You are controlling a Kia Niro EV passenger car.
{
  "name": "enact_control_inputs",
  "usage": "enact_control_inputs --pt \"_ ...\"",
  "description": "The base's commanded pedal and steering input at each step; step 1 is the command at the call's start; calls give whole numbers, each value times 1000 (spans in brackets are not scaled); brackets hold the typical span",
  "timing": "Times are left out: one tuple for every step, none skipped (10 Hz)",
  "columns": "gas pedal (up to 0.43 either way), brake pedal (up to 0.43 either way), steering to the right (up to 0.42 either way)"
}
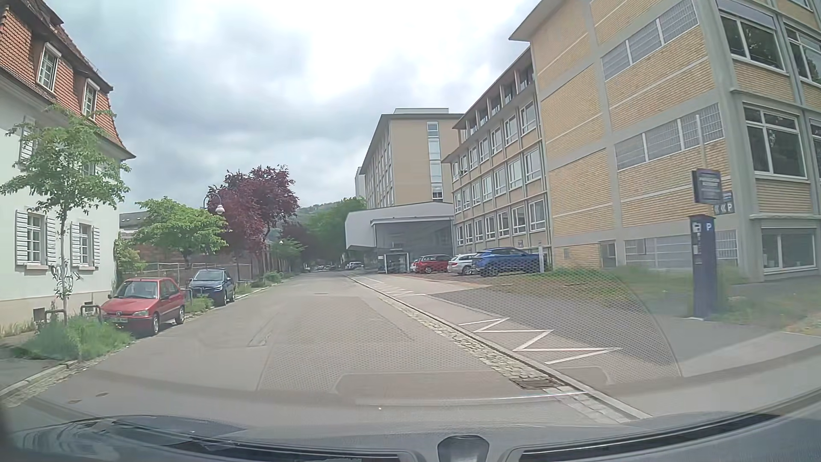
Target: Follow the waypoints while adhering to traffic rules and regulations
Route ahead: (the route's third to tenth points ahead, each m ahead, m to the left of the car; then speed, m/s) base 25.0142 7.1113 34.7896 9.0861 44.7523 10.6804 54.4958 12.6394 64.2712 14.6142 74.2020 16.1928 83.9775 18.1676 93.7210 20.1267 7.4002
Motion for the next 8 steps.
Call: enact_control_inputs --pt "98 0 -92" --pt "98 0 -91" --pt "98 0 -88" --pt "98 0 -85" --pt "98 0 -82" --pt "98 0 -79" --pt "98 0 -76" --pt "98 0 -73"
